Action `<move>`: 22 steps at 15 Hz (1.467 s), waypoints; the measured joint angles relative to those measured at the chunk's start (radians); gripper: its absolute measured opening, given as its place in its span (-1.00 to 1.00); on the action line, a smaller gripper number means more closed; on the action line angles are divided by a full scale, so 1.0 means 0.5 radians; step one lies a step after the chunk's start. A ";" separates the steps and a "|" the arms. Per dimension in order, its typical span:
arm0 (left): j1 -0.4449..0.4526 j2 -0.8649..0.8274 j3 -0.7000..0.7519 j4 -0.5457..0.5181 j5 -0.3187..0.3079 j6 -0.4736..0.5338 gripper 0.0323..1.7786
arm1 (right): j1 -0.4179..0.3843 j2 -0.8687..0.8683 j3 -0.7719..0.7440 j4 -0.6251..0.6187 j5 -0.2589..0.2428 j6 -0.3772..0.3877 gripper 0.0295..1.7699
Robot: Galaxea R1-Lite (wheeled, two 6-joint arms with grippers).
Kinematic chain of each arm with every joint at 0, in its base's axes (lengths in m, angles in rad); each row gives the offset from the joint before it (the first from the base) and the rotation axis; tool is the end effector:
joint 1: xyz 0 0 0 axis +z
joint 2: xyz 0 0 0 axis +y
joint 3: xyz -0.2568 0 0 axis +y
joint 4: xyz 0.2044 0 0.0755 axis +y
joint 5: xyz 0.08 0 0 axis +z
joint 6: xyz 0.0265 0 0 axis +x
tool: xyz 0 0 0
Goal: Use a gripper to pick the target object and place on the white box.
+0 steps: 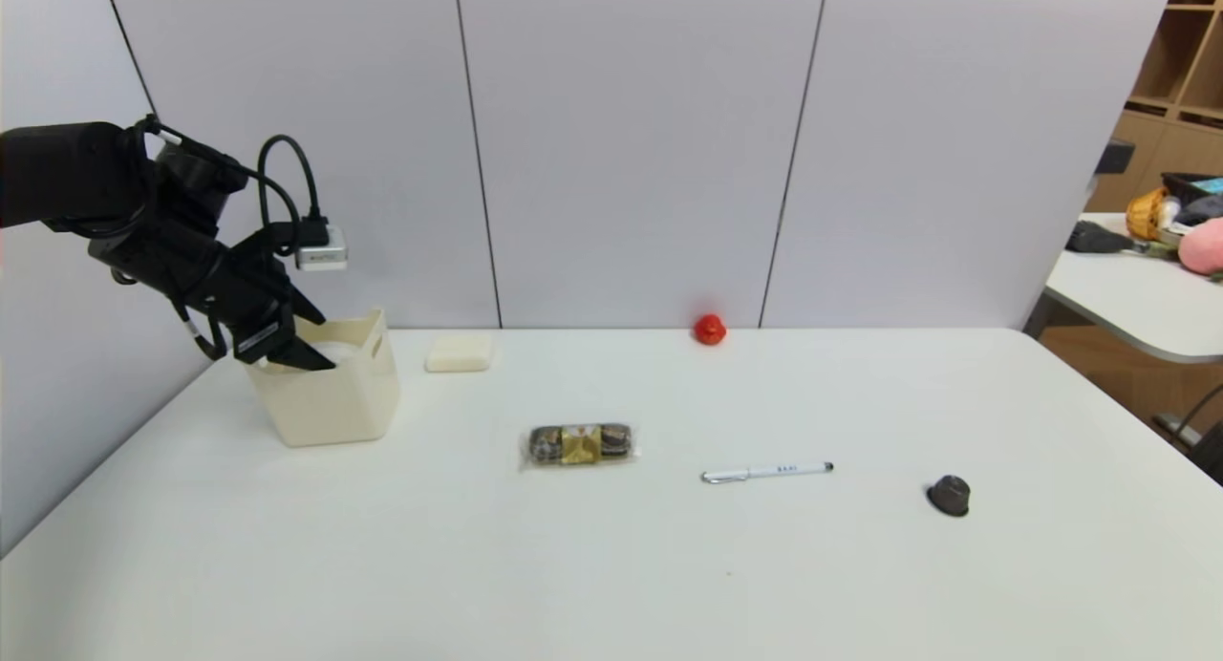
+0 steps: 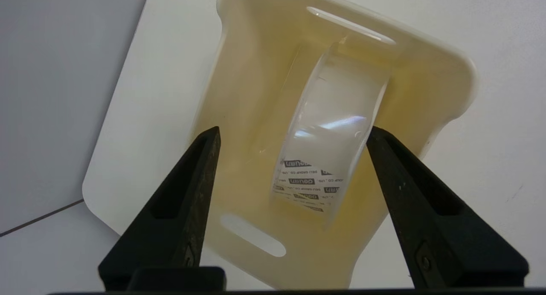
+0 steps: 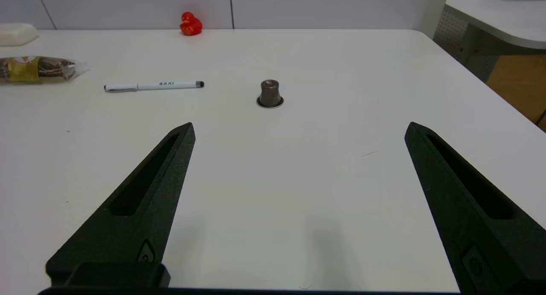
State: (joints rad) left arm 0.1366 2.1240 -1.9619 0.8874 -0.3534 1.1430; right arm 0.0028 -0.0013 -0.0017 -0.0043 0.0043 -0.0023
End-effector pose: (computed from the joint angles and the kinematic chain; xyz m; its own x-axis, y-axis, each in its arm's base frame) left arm 0.3986 0.0455 0.1691 0.5100 -0.2792 -0.8136 0.7995 0.5028 0.3286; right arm 0.0539 0.0003 0.0766 0.9999 0.0071 0.0073 -0.0071 1.0000 -0.0023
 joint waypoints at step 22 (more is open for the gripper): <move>-0.001 -1.883 1.310 -0.172 -0.023 -0.446 0.88 | 0.000 0.000 0.000 0.001 0.001 -0.001 0.92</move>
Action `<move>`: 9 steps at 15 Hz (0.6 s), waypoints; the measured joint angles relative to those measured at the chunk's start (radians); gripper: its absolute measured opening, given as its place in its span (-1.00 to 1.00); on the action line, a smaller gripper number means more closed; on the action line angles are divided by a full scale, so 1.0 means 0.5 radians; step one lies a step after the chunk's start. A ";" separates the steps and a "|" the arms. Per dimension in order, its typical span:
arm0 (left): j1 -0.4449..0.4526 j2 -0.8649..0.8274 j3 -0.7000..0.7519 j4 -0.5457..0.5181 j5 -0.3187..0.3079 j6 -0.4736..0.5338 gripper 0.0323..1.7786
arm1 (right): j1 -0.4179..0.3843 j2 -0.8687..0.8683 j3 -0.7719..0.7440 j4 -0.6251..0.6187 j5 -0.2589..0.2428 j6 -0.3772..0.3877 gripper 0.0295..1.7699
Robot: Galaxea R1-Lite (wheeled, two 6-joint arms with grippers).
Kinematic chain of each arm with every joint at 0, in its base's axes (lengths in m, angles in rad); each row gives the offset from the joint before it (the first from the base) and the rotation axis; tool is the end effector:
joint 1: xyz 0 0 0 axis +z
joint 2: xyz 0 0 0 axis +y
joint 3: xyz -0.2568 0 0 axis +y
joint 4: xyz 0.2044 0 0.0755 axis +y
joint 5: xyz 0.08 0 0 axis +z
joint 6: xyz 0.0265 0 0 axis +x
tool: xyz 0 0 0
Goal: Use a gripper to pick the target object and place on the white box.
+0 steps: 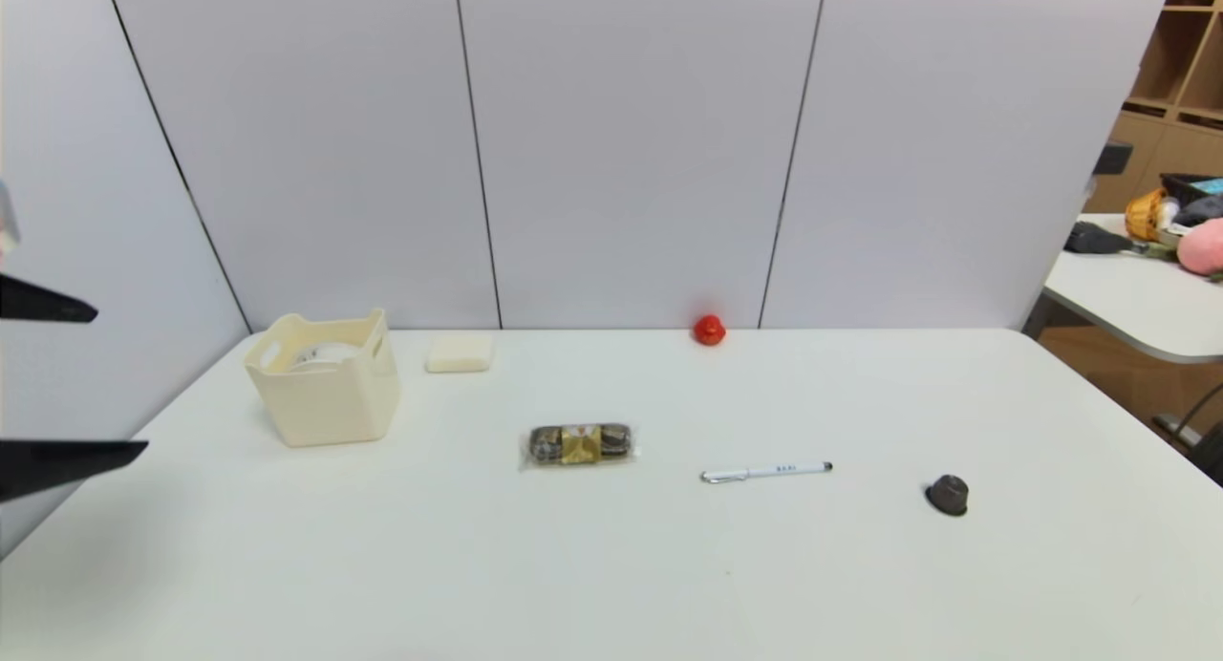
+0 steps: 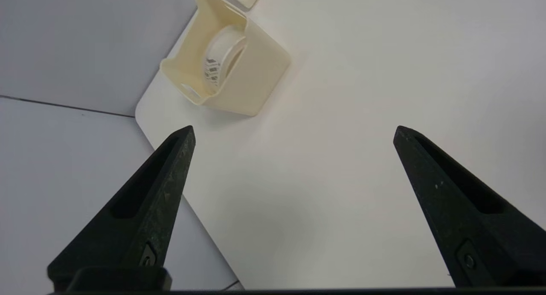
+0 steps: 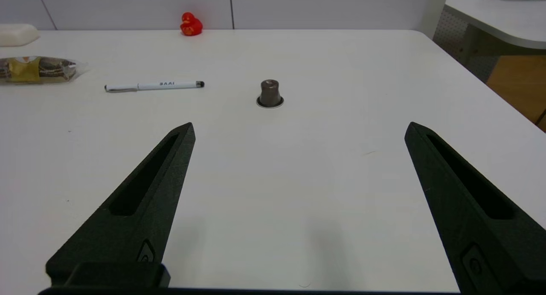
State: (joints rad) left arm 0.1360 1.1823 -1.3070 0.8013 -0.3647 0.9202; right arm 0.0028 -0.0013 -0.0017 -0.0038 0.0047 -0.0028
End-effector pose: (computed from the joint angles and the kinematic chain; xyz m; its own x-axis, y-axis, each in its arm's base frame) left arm 0.1775 0.0147 0.2724 0.7701 -0.2546 -0.5850 0.5838 0.6510 0.4852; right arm 0.0539 0.0003 0.0765 0.9999 0.0075 0.0068 -0.0075 1.0000 -0.0028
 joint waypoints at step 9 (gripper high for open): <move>-0.260 -1.304 1.412 -0.800 0.066 -0.675 0.90 | 0.000 0.000 0.000 -0.001 -0.001 -0.001 0.92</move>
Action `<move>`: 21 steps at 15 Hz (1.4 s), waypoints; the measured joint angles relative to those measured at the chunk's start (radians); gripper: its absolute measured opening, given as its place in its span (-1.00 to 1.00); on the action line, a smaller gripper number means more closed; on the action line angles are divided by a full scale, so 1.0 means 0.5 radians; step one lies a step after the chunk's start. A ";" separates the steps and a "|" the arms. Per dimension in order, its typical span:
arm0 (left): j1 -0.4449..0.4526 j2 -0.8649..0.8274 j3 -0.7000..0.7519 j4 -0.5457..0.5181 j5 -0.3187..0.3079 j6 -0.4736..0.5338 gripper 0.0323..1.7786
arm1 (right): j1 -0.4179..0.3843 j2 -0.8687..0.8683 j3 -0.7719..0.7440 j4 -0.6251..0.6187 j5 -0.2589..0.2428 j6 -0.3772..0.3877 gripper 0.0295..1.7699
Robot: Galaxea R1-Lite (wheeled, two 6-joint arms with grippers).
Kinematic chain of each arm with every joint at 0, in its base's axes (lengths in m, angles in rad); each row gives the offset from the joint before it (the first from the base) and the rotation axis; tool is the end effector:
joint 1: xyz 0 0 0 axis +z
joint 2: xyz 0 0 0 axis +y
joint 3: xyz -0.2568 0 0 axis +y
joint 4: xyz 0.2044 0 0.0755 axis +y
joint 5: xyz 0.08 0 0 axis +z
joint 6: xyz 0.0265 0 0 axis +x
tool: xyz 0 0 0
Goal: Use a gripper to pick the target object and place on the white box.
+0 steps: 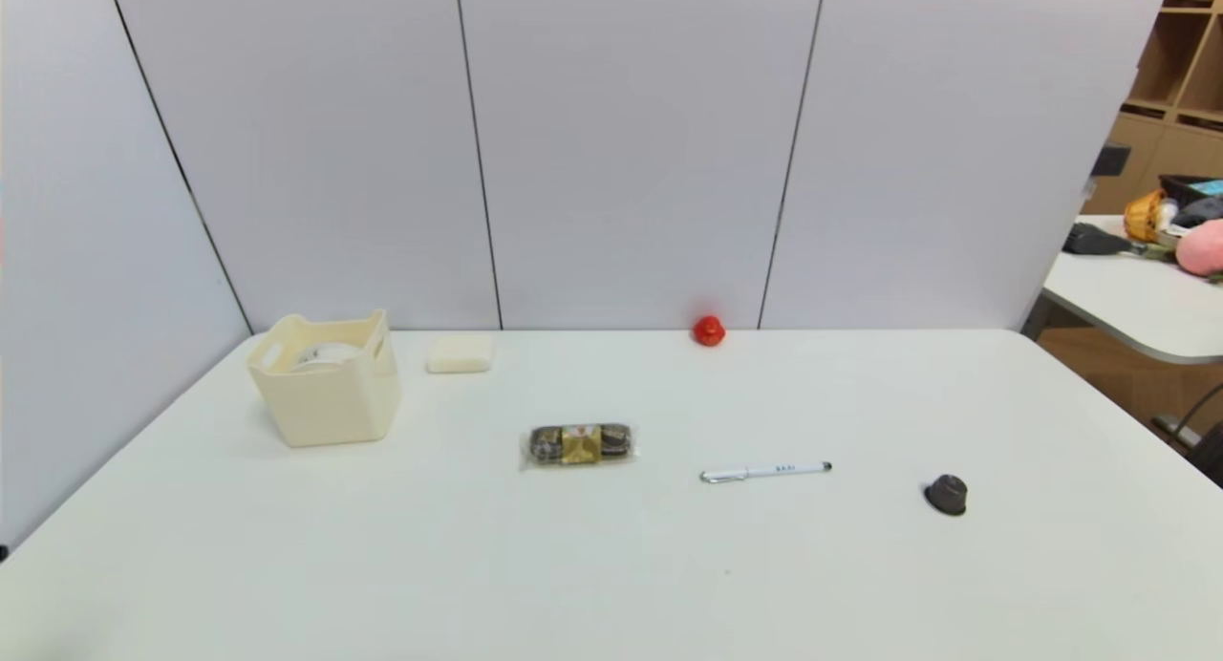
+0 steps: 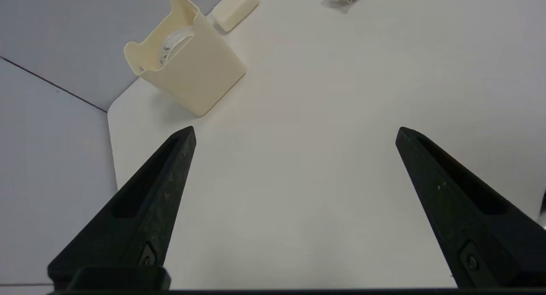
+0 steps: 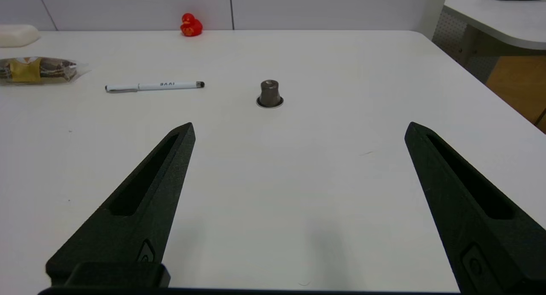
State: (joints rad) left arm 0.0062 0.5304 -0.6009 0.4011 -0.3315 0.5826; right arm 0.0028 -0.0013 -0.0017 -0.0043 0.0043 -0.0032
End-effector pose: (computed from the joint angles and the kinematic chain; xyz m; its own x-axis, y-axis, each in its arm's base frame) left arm 0.0765 -0.0082 0.1855 0.8964 -0.3199 -0.3069 0.4308 0.7923 0.4322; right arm 0.0539 0.0003 0.0766 0.9999 0.0071 0.0073 -0.0071 1.0000 -0.0032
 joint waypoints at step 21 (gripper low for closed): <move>-0.022 -1.064 1.198 -0.797 0.602 -0.974 0.90 | 0.000 0.000 0.001 0.001 0.000 0.000 0.92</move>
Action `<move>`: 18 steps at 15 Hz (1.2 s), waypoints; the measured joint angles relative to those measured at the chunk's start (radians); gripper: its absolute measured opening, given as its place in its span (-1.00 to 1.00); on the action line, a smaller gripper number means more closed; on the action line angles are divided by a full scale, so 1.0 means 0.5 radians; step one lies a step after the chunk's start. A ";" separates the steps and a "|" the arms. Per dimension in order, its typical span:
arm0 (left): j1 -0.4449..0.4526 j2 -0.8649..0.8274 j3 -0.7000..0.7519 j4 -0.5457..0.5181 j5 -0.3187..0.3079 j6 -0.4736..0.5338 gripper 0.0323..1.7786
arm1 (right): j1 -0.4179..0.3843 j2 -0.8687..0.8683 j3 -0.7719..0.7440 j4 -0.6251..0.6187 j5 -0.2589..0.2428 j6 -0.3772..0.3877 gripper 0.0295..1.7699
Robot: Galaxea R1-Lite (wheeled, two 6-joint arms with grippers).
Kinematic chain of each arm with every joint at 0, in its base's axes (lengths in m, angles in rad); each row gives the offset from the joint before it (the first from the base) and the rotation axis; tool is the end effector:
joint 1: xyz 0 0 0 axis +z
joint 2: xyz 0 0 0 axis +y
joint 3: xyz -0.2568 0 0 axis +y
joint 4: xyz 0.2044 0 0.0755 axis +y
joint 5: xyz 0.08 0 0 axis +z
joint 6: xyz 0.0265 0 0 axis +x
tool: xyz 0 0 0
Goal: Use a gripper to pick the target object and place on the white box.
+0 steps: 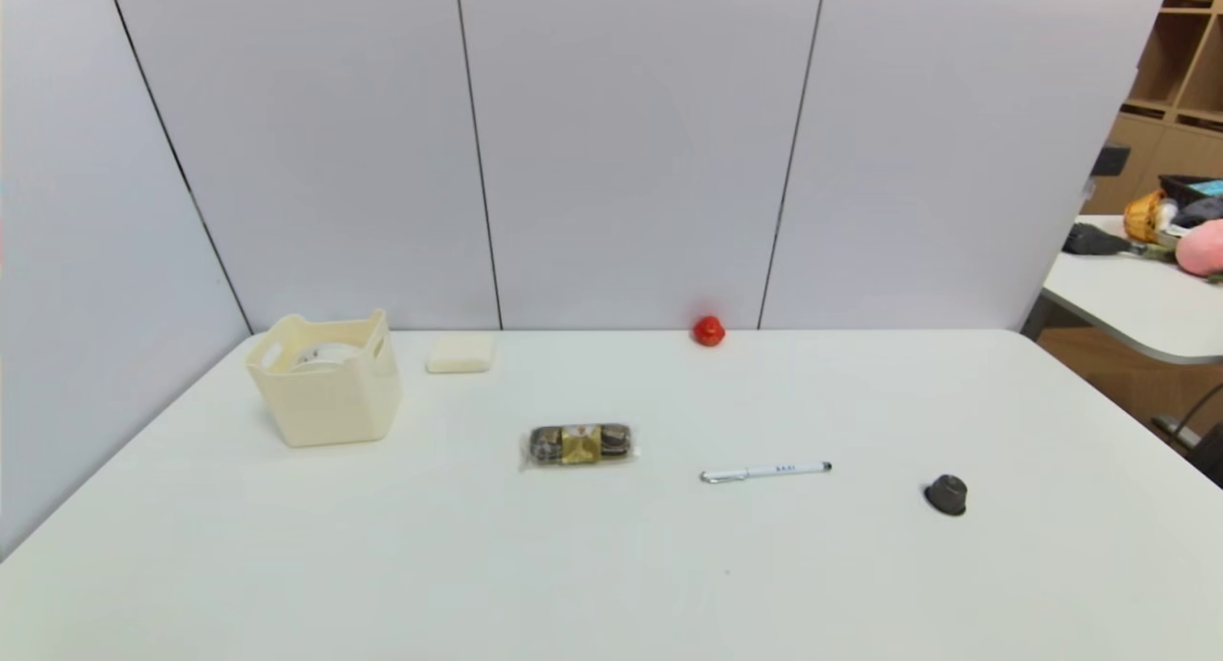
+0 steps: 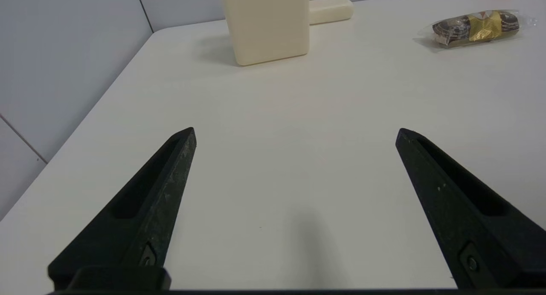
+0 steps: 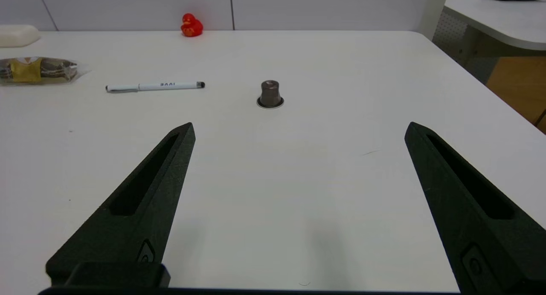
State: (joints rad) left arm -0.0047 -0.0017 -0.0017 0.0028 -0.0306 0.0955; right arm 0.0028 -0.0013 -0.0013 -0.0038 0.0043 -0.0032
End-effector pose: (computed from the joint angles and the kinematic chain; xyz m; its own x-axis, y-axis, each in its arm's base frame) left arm 0.0538 -0.0011 0.0758 0.9994 -0.0353 0.0006 0.0351 0.9948 0.0954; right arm 0.0539 0.0003 0.0764 1.0000 0.0071 0.0064 -0.0071 1.0000 -0.0032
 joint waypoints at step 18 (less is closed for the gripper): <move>0.000 0.000 0.003 -0.006 0.070 -0.194 0.90 | 0.000 0.000 -0.001 0.002 -0.003 0.001 0.92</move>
State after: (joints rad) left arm -0.0047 -0.0017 0.0000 0.0000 0.0043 -0.0013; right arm 0.0028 -0.0013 -0.0017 -0.0028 0.0028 -0.0028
